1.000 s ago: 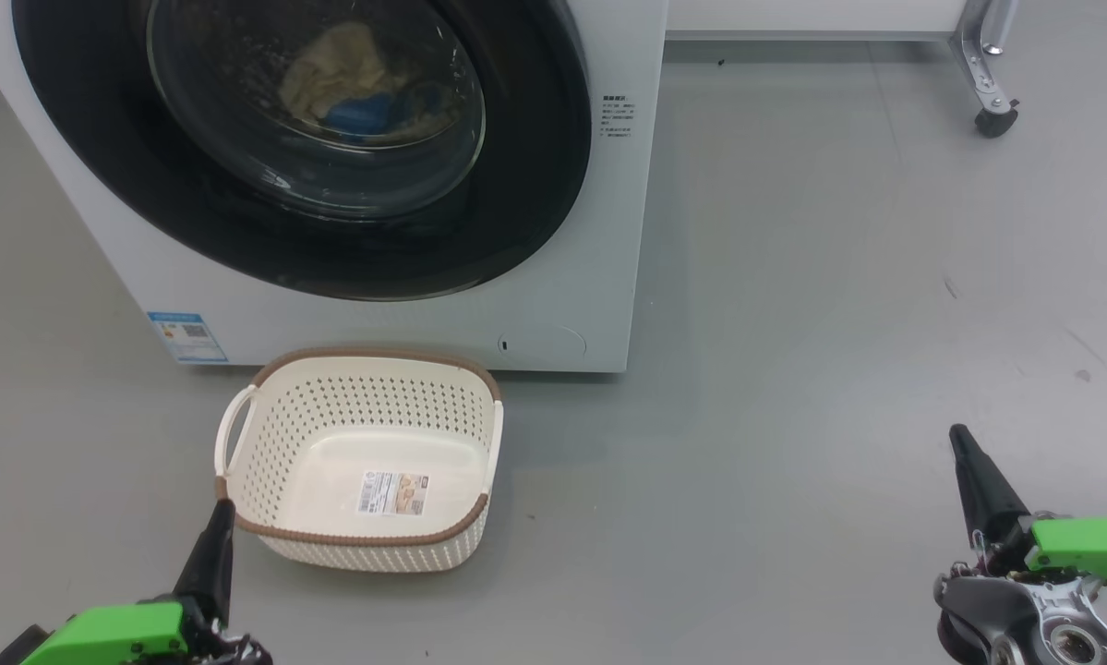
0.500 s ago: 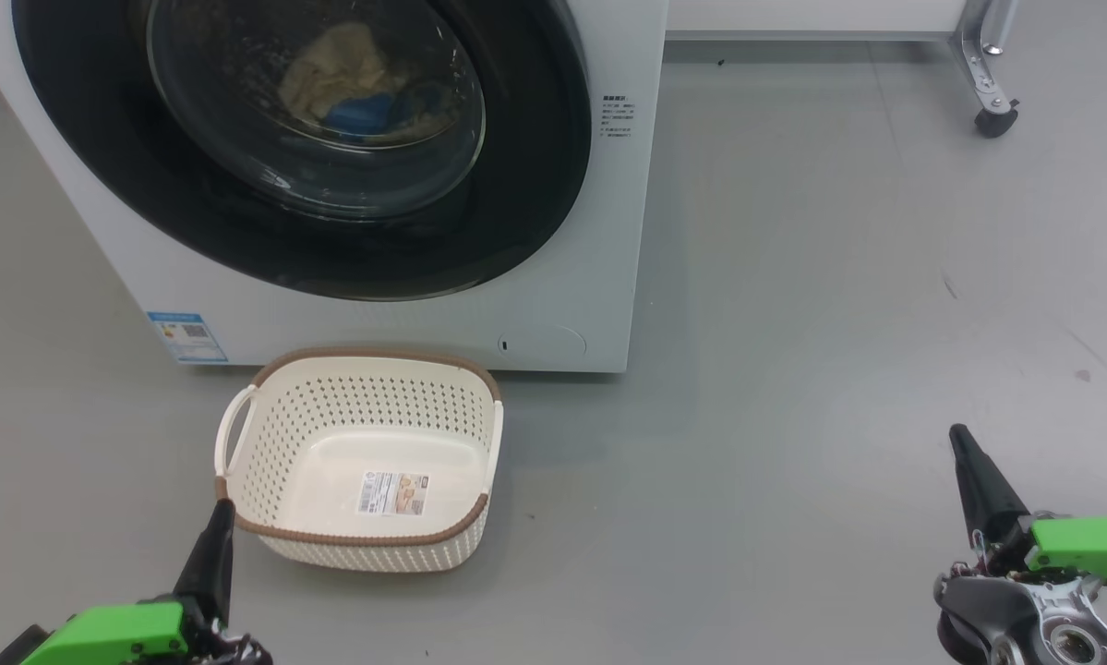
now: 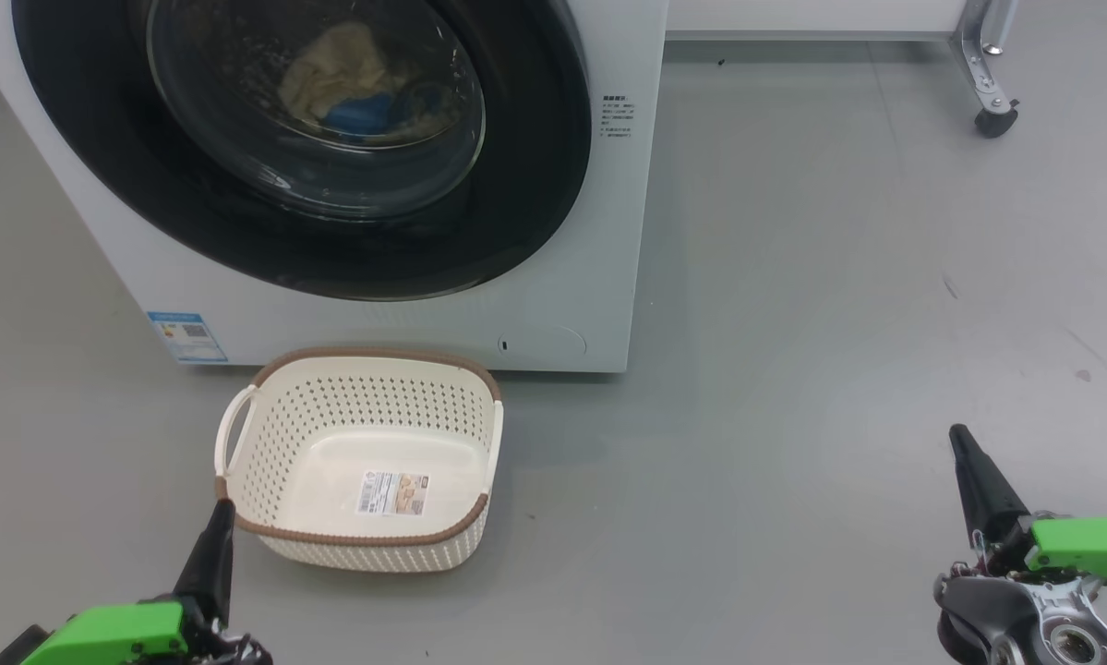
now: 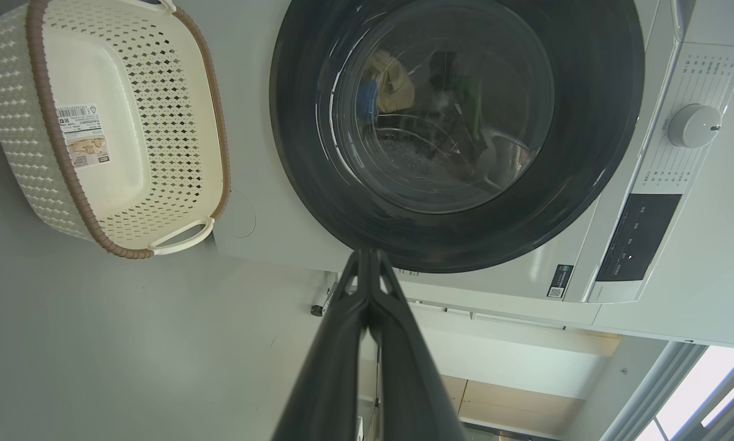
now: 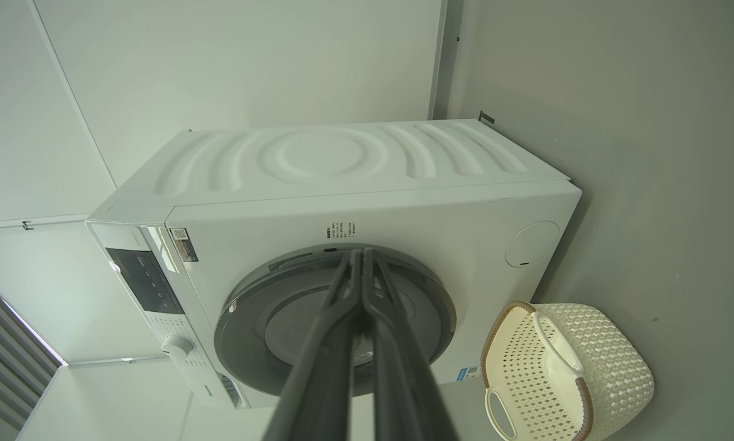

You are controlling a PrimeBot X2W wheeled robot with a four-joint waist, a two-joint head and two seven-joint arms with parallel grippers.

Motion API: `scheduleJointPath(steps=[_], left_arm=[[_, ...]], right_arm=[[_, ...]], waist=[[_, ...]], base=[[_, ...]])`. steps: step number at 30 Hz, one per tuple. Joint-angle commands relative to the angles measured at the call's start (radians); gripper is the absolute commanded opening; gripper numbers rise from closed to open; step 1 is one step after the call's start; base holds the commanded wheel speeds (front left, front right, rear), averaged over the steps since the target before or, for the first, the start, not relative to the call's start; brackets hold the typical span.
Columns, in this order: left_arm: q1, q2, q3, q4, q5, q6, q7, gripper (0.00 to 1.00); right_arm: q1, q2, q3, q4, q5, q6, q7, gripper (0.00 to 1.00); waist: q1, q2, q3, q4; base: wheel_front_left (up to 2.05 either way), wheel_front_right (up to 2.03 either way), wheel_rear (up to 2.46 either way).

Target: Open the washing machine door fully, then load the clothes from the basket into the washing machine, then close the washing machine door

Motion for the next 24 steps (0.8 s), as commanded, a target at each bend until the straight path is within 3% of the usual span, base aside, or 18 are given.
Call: scheduleJointPath(steps=[1,24], left_arm=[[-0.05,0.009,0.035,-0.037,-0.005,-0.001,0.007,0.0],[-0.05,0.009,0.035,-0.037,-0.005,-0.001,0.007,0.0]], right_arm=[[-0.058,-0.018,0.021,-0.038,0.007,-0.003,0.005,0.0],[-0.058,-0.018,0.021,-0.038,0.007,-0.003,0.005,0.0]], waist=[[0.0,0.0,0.0,0.0],[0.0,0.0,0.0,0.0]], base=[[0.0,0.0,0.0],[0.0,0.0,0.0]])
